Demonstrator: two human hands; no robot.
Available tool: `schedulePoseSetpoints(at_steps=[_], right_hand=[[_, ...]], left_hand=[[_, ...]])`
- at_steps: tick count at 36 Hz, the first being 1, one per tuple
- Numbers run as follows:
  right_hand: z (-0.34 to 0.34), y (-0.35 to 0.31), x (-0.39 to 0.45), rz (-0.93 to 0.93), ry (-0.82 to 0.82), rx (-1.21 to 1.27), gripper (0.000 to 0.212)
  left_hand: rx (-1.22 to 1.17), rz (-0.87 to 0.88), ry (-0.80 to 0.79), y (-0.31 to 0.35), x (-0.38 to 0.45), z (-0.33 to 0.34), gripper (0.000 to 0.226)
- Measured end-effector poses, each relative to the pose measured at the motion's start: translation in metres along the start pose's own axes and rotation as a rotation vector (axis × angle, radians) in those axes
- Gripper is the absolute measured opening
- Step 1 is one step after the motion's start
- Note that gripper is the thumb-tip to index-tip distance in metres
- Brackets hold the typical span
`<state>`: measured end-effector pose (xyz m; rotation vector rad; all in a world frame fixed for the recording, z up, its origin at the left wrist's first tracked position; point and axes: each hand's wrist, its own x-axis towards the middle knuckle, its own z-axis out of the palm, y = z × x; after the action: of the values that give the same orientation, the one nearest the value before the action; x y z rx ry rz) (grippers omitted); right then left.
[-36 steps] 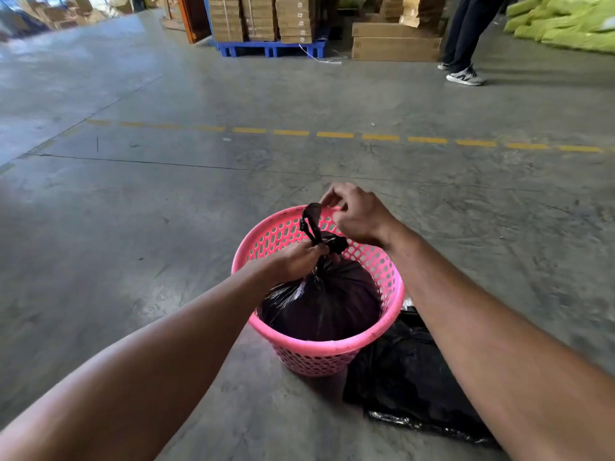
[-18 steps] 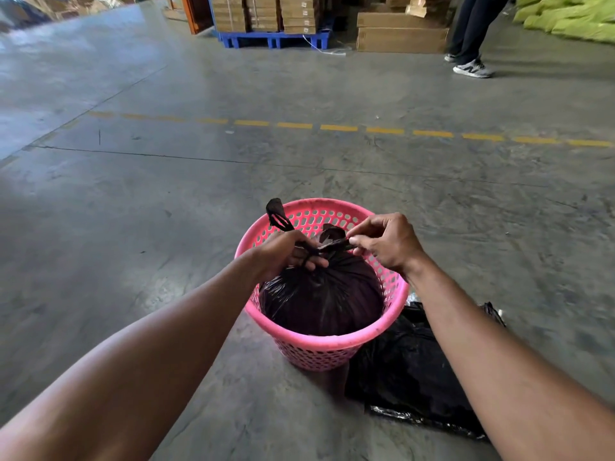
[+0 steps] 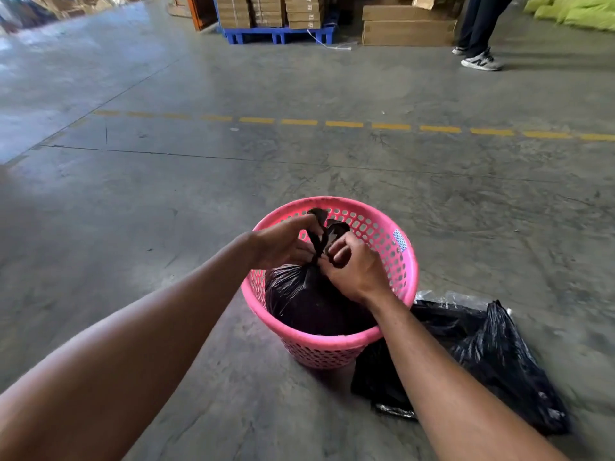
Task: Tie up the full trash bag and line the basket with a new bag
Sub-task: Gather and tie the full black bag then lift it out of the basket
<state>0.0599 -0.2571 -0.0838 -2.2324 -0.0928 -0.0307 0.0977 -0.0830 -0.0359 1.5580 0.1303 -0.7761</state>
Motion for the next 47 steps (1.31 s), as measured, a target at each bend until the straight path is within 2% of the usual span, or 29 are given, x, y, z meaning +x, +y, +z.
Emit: schedulePoseSetpoints(at_steps=[3,5,6,8,10,13,17,20,23,24,27,29,32,34,36,38,42,47], right_hand=[[0.001,-0.005,0.002,-0.123,-0.038,0.085,0.039],[0.004,-0.006,0.002,-0.192,-0.062,0.102,0.033],[0.006,-0.006,0.001,-0.2,-0.052,0.157,0.025],[0.009,-0.002,0.002,-0.138,0.019,0.258,0.01],[0.011,0.005,0.003,0.002,0.041,0.321,0.01],[0.013,0.011,0.003,0.144,0.004,0.38,0.021],[0.012,0.012,0.005,0.124,0.0,0.298,0.02],[0.011,0.012,0.003,0.093,-0.018,0.275,0.007],[0.012,0.012,0.003,0.049,-0.028,0.267,0.013],[0.012,0.012,0.003,0.045,-0.029,0.283,0.012],[0.009,0.011,0.003,0.072,-0.039,0.37,0.008],[0.007,0.012,0.006,0.095,-0.038,0.393,0.009],[0.003,0.012,0.013,0.11,-0.049,0.368,0.008],[-0.001,0.012,0.018,0.096,-0.051,0.343,0.007],[-0.005,0.013,0.021,0.084,-0.05,0.309,0.007],[-0.006,0.016,0.022,0.079,-0.058,0.288,0.007],[-0.011,0.021,0.021,0.075,-0.11,0.3,0.006],[-0.017,0.014,0.02,0.078,-0.11,0.305,0.015]], left_hand=[[0.114,0.019,-0.024,0.003,-0.004,0.002,0.049],[0.238,0.034,0.02,0.005,-0.008,0.008,0.051],[0.365,0.063,0.045,0.005,-0.008,0.009,0.052],[0.793,0.177,0.088,0.005,-0.007,0.008,0.056],[1.119,0.248,0.153,0.001,-0.007,0.008,0.052],[1.296,0.35,0.237,-0.005,-0.008,0.016,0.041],[1.403,0.392,0.307,-0.009,-0.007,0.023,0.035],[1.523,0.349,0.385,-0.003,-0.01,0.034,0.025],[1.651,0.291,0.428,0.008,-0.014,0.045,0.008],[1.666,0.282,0.432,0.012,-0.014,0.045,0.002],[1.699,0.273,0.457,0.021,-0.02,0.044,0.007],[1.738,0.283,0.486,0.024,-0.023,0.042,0.017],[1.758,0.361,0.522,0.021,-0.022,0.037,0.012],[1.801,0.42,0.578,0.017,-0.018,0.033,0.026],[1.796,0.44,0.57,0.015,-0.013,0.026,0.018],[1.707,0.413,0.519,0.012,-0.007,0.015,0.031],[1.197,0.375,0.342,0.013,-0.01,-0.008,0.022],[1.041,0.365,0.302,-0.006,-0.016,-0.031,0.011]])
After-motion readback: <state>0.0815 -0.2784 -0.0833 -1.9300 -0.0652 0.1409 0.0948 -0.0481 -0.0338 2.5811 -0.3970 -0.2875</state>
